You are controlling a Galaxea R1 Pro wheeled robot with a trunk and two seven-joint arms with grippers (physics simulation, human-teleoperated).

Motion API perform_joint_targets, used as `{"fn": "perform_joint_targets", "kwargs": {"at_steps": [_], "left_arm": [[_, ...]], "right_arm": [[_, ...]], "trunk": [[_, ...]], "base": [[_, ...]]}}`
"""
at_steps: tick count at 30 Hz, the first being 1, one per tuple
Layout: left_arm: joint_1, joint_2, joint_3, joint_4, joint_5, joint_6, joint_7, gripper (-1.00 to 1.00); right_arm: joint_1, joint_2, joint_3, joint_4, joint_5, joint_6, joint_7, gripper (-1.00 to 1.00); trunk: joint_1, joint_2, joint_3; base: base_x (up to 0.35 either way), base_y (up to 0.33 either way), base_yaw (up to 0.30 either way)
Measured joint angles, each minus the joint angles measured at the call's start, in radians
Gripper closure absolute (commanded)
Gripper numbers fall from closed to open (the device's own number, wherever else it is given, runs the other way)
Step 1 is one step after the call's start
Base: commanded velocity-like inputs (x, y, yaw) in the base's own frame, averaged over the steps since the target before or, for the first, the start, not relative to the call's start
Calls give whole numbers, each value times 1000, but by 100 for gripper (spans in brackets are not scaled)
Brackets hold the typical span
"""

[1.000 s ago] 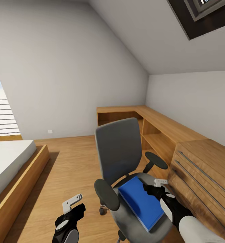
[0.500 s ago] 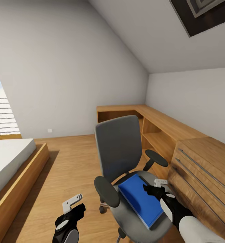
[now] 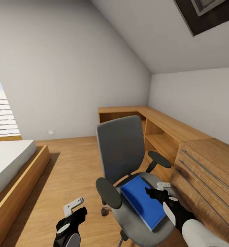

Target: In the bedroom, organize the workspace by keeping the computer under the desk, ensuring the monitor is on the desk, placing the keyboard on the desk next to the monitor, placing the mouse on the desk next to the keyboard, moving the folder from the swivel chair onto the desk next to the mouse, stacking the notebook on top of the folder with the pen on top of the notebook, and positioning the swivel chair next to the desk.

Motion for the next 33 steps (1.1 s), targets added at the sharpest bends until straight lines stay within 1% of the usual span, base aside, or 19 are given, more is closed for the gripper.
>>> {"fn": "perform_joint_targets", "kwargs": {"at_steps": [17,33], "left_arm": [[0,-1,-6,3,-1,0,-2,-100],[0,-2,-8,3,-1,0,-2,-100]], "right_arm": [[-1,0,-1,-2,0,4,-1,-100],[-1,0,0,1,1,4,-1,-100]], "trunk": [[65,-119,-53],[65,-119,-53]], "base": [[0,0,0],[0,0,0]]}}
